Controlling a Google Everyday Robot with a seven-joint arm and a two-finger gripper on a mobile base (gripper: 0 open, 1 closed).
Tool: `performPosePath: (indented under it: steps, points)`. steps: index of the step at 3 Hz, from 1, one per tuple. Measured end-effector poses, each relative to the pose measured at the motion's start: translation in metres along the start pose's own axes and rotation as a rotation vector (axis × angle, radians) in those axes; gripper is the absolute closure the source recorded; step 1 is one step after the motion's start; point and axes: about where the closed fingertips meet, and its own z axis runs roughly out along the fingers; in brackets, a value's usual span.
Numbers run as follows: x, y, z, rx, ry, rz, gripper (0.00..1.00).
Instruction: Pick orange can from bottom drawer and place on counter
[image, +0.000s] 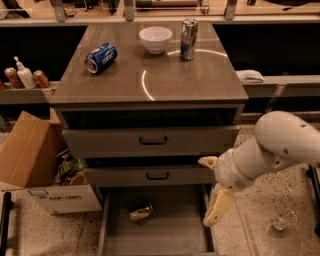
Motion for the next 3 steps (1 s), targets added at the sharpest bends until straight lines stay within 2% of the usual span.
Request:
performPosePath:
  steps: [1, 2, 3]
  points:
    - [0.022, 0.000, 0.059, -0.032, -0.043, 0.024, 0.00]
    - [0.023, 0.000, 0.059, -0.032, -0.043, 0.024, 0.00]
    - [0.049, -0.004, 0.098, -0.059, -0.009, -0.014, 0.00]
